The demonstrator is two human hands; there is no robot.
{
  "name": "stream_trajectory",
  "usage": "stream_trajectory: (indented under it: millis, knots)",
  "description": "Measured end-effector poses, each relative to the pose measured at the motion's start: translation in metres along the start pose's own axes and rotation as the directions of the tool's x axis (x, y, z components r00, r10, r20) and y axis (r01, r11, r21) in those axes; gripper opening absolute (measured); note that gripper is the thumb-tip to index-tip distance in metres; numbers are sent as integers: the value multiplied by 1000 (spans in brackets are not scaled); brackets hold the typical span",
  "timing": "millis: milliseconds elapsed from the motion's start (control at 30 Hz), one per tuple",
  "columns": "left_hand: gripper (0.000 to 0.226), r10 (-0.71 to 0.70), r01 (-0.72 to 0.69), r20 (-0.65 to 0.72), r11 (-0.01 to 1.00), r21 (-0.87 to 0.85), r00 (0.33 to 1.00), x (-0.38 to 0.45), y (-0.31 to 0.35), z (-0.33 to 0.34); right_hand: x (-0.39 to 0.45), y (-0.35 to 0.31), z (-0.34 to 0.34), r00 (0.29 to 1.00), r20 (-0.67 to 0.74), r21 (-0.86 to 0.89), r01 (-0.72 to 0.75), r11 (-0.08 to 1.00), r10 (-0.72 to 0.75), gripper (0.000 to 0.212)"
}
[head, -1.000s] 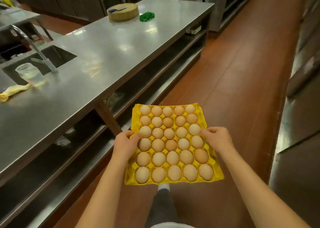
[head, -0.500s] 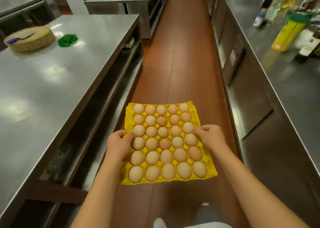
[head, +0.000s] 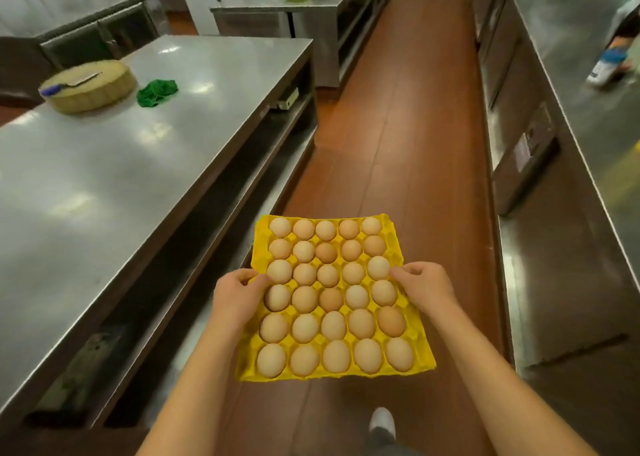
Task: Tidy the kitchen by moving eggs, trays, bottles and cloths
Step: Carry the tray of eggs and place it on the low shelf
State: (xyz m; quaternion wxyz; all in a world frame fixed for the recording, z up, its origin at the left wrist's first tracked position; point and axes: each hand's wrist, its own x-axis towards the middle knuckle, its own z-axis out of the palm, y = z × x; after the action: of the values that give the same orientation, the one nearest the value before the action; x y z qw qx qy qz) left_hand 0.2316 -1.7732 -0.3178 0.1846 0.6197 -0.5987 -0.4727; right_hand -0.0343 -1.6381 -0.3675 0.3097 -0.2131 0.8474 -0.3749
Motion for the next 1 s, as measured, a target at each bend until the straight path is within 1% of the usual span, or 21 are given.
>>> stream_trajectory:
  millis: [100, 200, 433, 533, 633, 733, 833, 1000]
  knots:
    - [11, -38, 35, -70, 998, -46, 997, 21, 18, 13, 47, -32, -8, 995, 54, -3, 87, 996, -87, 25]
    - [12, -72, 57, -142, 993, -103, 987, 41, 32, 16, 84, -63, -8, 984, 106, -12, 146, 989, -144, 21]
    - [10, -99, 73, -212, 989, -126, 972, 112, 65, 12, 170, -120, 22, 961, 195, 0, 200, 980, -197, 20]
    - [11, -104, 76, -212, 988, -137, 972, 161, 77, 10, 207, -141, 39, 964, 196, -8, 183, 983, -178, 20]
    - [10, -82, 60, -194, 992, -114, 978, 219, 99, 14, 243, -160, 45, 976, 185, -27, 121, 992, -113, 21]
    - [10, -41, 30, -129, 996, -90, 991, 277, 130, 25, 283, -177, 41, 989, 134, -40, 74, 997, -68, 21]
    - [12, -35, 32, -38, 995, -98, 999, 327, 163, 39, 323, -196, 31, 996, 68, -49, 62, 997, -58, 22]
    - [13, -5, 8, 16, 987, -160, 1000, 382, 208, 57, 378, -221, 15, 998, 10, -6, 67, 998, -67, 22]
